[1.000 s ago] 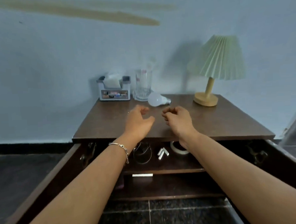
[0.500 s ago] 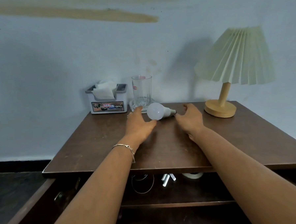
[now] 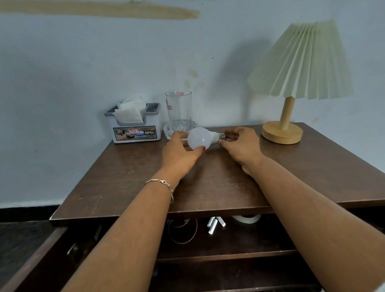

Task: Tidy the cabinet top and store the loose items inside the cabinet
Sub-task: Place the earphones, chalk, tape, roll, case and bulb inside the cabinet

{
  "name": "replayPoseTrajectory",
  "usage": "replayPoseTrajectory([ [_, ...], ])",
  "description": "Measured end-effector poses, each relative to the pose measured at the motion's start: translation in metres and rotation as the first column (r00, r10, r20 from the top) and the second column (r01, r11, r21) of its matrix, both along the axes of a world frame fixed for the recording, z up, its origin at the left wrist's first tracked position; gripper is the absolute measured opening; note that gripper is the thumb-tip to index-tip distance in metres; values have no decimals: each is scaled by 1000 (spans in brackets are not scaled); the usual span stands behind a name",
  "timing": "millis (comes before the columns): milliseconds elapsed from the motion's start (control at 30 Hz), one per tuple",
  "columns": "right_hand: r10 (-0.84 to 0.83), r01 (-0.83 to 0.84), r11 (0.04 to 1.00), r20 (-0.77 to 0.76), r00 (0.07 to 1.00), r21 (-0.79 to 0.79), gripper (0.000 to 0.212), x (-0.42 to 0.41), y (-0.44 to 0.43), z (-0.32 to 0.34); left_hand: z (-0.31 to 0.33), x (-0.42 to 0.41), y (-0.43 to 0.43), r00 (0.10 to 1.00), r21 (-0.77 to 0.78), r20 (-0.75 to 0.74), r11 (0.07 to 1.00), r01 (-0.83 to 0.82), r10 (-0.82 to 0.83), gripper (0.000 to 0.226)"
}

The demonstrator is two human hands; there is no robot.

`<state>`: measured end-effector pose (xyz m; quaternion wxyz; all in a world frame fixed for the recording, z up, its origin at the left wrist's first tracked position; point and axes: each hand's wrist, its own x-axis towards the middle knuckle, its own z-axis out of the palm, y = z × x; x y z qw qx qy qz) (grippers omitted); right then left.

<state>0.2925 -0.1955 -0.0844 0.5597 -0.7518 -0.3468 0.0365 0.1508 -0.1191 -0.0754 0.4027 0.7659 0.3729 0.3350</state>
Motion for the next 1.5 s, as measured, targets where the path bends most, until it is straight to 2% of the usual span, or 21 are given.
replayPoseTrajectory([
  [267, 137, -132, 990, -190, 972, 40, 43, -37, -42, 7, 2, -29, -40, 973, -197, 223, 974, 112, -67, 51],
  [367, 173, -166, 985, -196, 965, 52, 46, -53, -61, 14, 2, -46, -50, 967, -290, 244, 946, 145, -74, 47],
  [533, 245, -223, 968, -223, 944, 119, 42, -75, -93, 31, 14, -79, -77, 942, -423, 319, 874, 239, -103, 51],
  [667, 325, -286, 945, -350, 879, 157, 30, -95, -118, 41, 19, -107, -98, 924, -443, 372, 858, 259, -87, 51],
  [767, 386, -329, 922, -441, 810, 204, 23, -112, -135, 48, 23, -129, -108, 908, -452, 388, 827, 336, -157, 50],
  [867, 427, -376, 904, -483, 764, 204, 23, -123, -149, 50, 25, -149, -113, 891, -463, 372, 780, 420, -259, 52],
  [1000, 455, -429, 884, -546, 704, 184, 31, -132, -163, 47, 22, -169, -115, 882, -513, 350, 724, 461, -314, 46],
  [1100, 447, -474, 872, -591, 671, 122, 28, -136, -174, 40, 17, -176, -119, 883, -561, 322, 682, 469, -342, 37],
  [1167, 435, -499, 864, -610, 662, 74, 26, -136, -180, 33, 13, -179, -123, 883, -594, 291, 654, 468, -368, 39],
  [1333, 403, -552, 833, -666, 628, -16, 40, -132, -195, 8, -1, -179, -133, 869, -663, 116, 615, 428, -480, 34],
  [1500, 338, -531, 846, -734, 589, -36, 28, -118, -200, -46, -39, -167, -135, 847, -731, -22, 587, 349, -531, 27],
])
